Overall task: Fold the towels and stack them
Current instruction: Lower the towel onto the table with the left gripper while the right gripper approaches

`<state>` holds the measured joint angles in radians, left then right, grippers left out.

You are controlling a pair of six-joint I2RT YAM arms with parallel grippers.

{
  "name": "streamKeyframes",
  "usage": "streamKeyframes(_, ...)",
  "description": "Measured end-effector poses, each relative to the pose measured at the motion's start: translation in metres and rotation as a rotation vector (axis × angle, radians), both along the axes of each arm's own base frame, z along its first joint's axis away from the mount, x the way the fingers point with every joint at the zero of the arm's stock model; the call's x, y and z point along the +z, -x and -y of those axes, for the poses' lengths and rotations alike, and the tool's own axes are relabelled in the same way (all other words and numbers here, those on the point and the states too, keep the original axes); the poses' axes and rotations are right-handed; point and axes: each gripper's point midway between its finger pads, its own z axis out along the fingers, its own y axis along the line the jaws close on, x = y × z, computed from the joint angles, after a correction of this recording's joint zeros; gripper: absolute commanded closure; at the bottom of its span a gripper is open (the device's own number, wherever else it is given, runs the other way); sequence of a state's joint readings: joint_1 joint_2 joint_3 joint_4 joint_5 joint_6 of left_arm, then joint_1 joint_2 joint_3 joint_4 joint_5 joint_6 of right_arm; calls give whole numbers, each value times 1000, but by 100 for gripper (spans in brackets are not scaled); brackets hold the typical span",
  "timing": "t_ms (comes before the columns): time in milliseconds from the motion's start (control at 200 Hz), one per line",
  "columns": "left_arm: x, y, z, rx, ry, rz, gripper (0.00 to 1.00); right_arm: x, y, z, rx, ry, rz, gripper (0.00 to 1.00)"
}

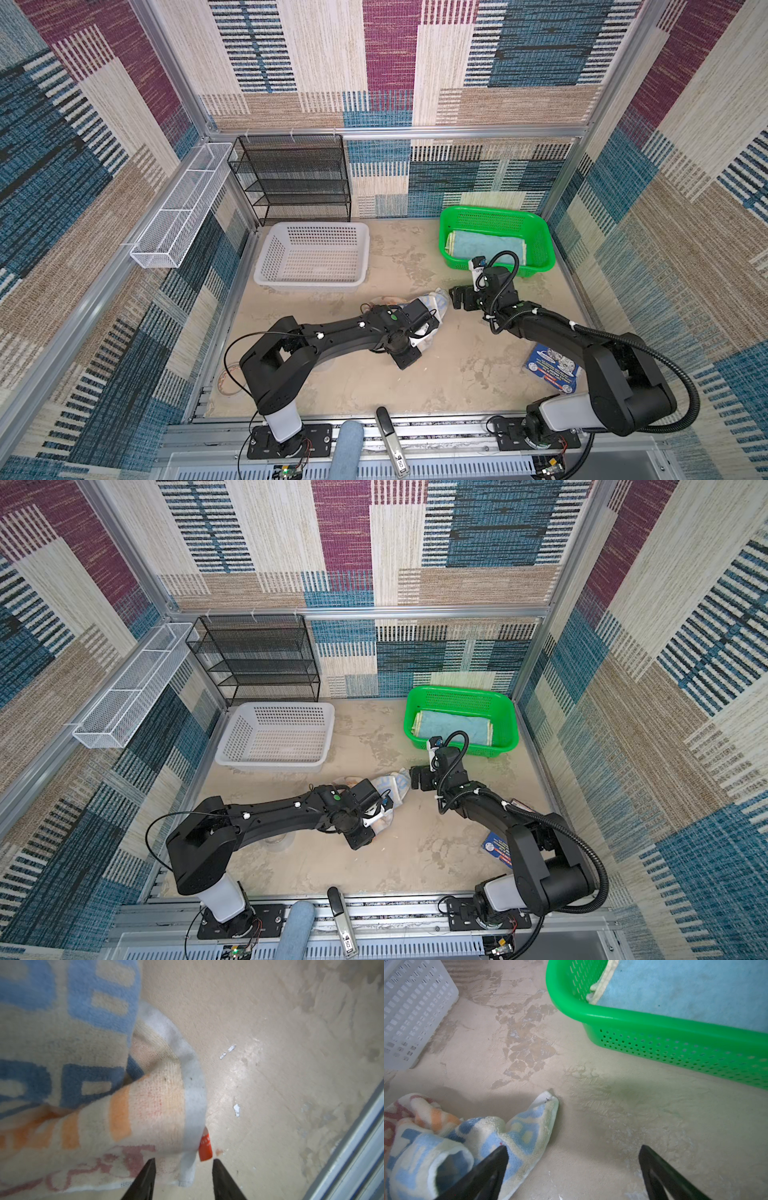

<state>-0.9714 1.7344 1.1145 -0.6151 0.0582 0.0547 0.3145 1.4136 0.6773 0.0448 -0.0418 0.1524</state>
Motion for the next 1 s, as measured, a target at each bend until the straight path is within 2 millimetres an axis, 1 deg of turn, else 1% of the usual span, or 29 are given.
streamKeyframes(185,-21,7,-8,0,-69,-49,52,1,3,1,0,-3,10,0)
streamKeyframes(295,-25,6,-7,1,-83,-59,56,4,4,2,-1,-5,17,0)
streamKeyframes(431,-31,5,-10,7,-116,-74,68,7,5,3,-7,-3,28,0)
streamKeyframes(516,-32,2,-12,9,-132,-65,81,11,4,5,-15,-1,39,0)
streamKeyframes(631,-34,-1,-11,10,-137,-56,92,16,4,6,-21,-1,53,0)
streamKeyframes(646,-34,-2,-10,9,-138,-55,96,17,5,6,-21,-1,54,0)
streamKeyframes(686,-34,-2,-11,10,-143,-58,100,19,5,6,-22,-2,58,0)
streamKeyframes(791,-35,-2,-11,11,-154,-61,100,21,5,8,-27,1,65,0)
streamKeyframes(1002,-32,-6,-11,12,-180,-47,100,19,6,8,-28,5,54,0)
